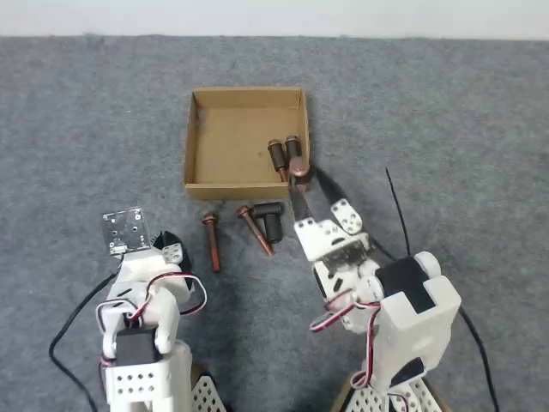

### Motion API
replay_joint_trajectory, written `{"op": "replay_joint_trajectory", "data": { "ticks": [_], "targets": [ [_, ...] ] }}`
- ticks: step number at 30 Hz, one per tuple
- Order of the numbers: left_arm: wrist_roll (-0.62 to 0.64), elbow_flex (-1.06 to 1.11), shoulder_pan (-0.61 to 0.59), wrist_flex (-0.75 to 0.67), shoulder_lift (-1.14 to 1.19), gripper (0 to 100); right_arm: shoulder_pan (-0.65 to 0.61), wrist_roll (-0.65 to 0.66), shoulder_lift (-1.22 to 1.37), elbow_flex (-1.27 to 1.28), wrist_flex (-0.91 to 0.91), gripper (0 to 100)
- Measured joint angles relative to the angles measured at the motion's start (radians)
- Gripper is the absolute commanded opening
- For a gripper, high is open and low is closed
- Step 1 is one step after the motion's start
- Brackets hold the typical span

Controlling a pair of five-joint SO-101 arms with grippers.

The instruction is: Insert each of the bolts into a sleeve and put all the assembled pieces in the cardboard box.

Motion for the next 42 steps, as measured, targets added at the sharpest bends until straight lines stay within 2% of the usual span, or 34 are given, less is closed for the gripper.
{"op": "replay_joint_trajectory", "data": {
  "ticks": [4,13,29,36,42],
  "targets": [
    [0.000,0.000,0.000,0.000,0.000,1,0.000,0.052,0.000,-0.123,0.087,0.6],
    [0.000,0.000,0.000,0.000,0.000,1,0.000,0.064,0.002,-0.413,0.423,0.6],
    [-0.006,0.000,0.000,0.000,0.000,1,0.000,0.063,0.005,-0.821,1.269,0.6],
    [-0.006,0.000,0.000,0.000,0.000,1,0.000,-0.167,0.005,-1.037,1.695,0.6],
    [-0.006,0.000,0.000,0.000,0.000,1,-0.020,-0.249,0.081,-1.284,2.140,0.6]
  ]
}}
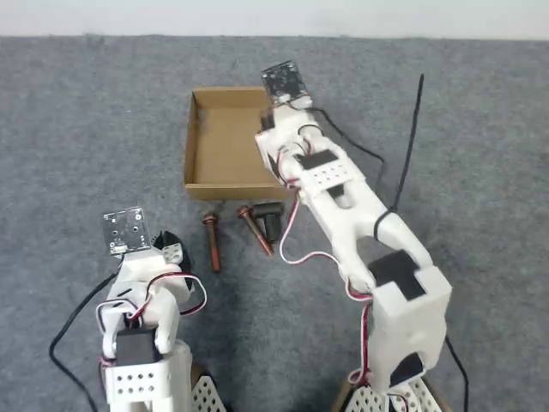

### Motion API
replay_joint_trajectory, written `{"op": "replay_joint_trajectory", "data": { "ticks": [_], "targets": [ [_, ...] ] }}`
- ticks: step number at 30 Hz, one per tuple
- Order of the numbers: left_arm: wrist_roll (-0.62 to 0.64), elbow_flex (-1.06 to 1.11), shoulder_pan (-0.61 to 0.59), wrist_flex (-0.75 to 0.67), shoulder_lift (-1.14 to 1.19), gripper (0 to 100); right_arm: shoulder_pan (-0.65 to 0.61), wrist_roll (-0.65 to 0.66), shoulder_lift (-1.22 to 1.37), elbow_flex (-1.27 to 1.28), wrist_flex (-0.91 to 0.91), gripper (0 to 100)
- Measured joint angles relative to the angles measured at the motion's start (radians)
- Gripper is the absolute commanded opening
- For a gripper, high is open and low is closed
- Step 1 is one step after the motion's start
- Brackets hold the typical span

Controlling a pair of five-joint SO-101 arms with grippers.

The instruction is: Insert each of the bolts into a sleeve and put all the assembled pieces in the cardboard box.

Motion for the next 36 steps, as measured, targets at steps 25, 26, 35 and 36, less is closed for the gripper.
{"op": "replay_joint_trajectory", "data": {
  "ticks": [25,26,35,36],
  "targets": [
    [0.000,0.000,0.000,0.000,0.000,1,-0.054,-0.009,0.348,-0.606,0.657,13.1],
    [0.000,0.000,0.000,0.000,0.000,1,-0.048,-0.009,0.348,-0.620,0.667,10.8],
    [0.000,0.000,0.000,0.000,0.000,1,-0.046,-0.009,0.348,-0.839,0.910,1.3],
    [0.000,0.000,0.000,0.000,0.000,1,-0.048,-0.009,0.348,-0.878,0.964,1.3]
  ]
}}
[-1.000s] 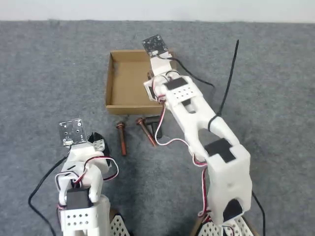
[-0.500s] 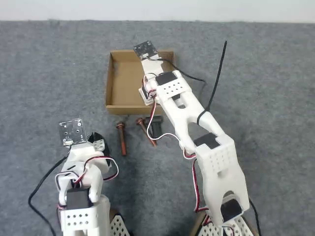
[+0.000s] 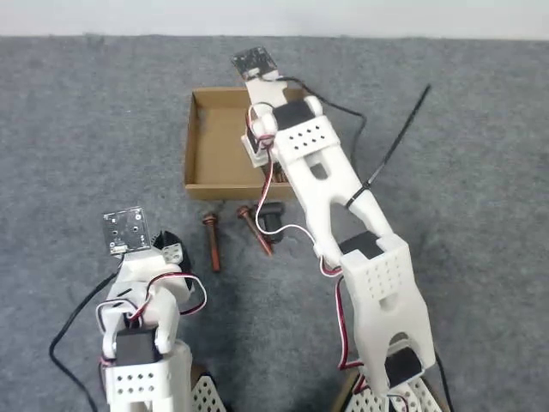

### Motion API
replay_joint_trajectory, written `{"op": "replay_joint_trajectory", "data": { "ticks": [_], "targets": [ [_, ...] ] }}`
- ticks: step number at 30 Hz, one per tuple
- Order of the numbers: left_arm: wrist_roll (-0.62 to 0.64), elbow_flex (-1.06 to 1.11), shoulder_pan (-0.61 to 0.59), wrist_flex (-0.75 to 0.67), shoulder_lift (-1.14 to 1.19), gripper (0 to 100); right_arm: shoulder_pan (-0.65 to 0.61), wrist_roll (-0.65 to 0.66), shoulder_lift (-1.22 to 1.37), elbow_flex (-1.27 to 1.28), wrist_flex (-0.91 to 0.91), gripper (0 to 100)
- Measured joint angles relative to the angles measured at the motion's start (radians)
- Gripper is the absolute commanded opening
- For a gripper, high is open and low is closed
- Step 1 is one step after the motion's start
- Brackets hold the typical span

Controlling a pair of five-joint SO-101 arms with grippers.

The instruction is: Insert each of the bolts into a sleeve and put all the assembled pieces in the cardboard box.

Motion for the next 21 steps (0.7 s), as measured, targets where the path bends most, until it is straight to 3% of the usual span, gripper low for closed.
{"op": "replay_joint_trajectory", "data": {
  "ticks": [6,10,21],
  "targets": [
    [0.000,0.000,0.000,0.000,0.000,1,0.000,0.000,0.000,-0.242,0.345,1.3],
    [0.000,0.000,0.000,0.000,0.000,1,-0.003,0.000,-0.002,-0.287,0.374,1.3],
    [0.000,0.000,0.000,0.000,0.000,1,-0.003,0.000,-0.316,0.216,0.374,1.3]
  ]
}}
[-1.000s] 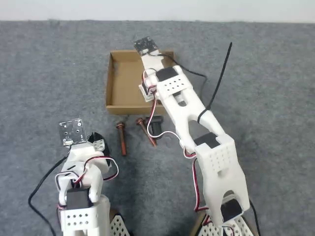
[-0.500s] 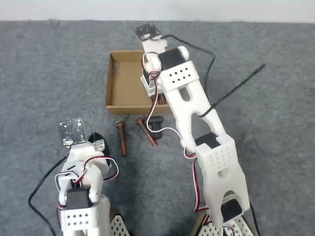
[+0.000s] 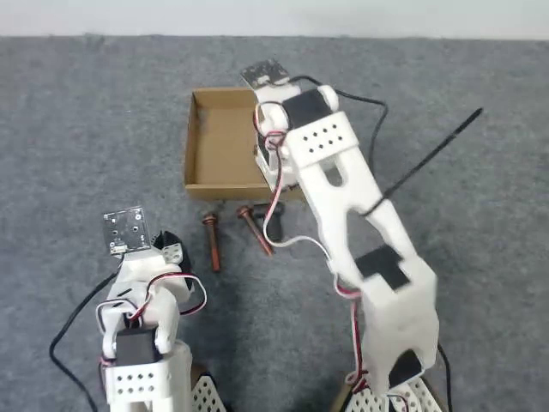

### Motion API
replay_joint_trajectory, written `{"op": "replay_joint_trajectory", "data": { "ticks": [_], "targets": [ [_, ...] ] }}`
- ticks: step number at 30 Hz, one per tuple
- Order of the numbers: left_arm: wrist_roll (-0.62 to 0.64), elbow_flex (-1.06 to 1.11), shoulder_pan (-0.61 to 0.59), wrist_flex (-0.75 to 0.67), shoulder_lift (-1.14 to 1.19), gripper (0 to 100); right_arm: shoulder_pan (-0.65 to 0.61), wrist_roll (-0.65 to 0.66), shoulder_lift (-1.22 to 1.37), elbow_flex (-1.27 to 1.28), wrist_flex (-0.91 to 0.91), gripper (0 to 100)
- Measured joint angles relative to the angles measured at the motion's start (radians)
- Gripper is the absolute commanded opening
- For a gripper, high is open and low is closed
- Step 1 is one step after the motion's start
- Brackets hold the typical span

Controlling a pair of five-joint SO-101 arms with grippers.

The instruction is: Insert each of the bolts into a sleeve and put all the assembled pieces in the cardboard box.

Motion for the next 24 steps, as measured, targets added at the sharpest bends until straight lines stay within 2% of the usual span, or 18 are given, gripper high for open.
{"op": "replay_joint_trajectory", "data": {
  "ticks": [14,24],
  "targets": [
    [0.000,0.000,0.000,0.000,0.000,1,0.000,0.000,-0.439,0.605,0.000,1.6],
    [0.000,0.000,0.000,0.000,0.000,1,-0.031,0.000,-0.552,0.865,-0.049,1.7]
  ]
}}
